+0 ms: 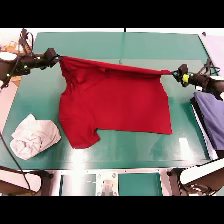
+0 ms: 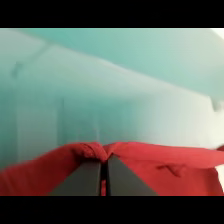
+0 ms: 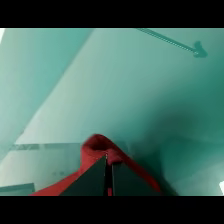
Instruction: Fold the shirts.
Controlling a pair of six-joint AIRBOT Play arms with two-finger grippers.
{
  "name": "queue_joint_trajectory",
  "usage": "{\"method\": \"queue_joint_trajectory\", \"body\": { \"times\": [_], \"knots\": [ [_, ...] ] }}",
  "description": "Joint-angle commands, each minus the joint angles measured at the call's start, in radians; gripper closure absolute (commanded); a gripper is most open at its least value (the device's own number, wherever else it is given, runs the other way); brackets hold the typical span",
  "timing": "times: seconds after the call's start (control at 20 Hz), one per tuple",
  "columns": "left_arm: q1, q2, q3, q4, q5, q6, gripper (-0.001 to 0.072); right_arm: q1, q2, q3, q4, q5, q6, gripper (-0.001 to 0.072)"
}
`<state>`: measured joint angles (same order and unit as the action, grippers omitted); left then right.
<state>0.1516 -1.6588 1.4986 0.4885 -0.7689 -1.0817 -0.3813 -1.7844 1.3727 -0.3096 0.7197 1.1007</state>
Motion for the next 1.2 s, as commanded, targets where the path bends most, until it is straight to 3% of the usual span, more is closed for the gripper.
{"method": "queue_joint_trajectory", "body": {
  "times": [0.0, 0.2, 0.35, 0.5, 0.6, 0.9, 1.15],
  "knots": [
    [-0.001, -0.023, 0.056, -0.014, 0.086, 0.017, 0.0689, 0.029, -0.082, 0.182, 0.013, 0.006, 0.028, 0.0698],
    [-0.001, -0.024, 0.063, 0.023, 0.092, 0.017, 0.0689, 0.037, -0.082, 0.272, 0.013, -0.022, 0.051, 0.0698],
    [0.004, -0.024, 0.063, 0.119, 0.010, 0.001, 0.0689, 0.027, -0.080, 0.277, -0.054, 0.036, 0.051, 0.0699],
    [0.016, -0.024, 0.060, 0.379, -0.119, -0.136, 0.0689, 0.001, -0.079, 0.261, -0.271, 0.200, 0.194, 0.0700],
    [0.016, -0.028, 0.054, 0.547, -0.167, -0.205, 0.0689, -0.004, -0.070, 0.206, -0.366, 0.281, 0.224, 0.0700],
    [-0.015, -0.114, 0.054, 0.575, -0.324, -0.183, 0.0689, -0.003, 0.046, -0.040, -0.372, 0.286, 0.200, 0.0698],
    [-0.021, -0.138, 0.055, 0.615, -0.414, -0.204, 0.0688, 0.000, 0.061, -0.097, -0.372, 0.303, 0.200, 0.0698]
  ]
}}
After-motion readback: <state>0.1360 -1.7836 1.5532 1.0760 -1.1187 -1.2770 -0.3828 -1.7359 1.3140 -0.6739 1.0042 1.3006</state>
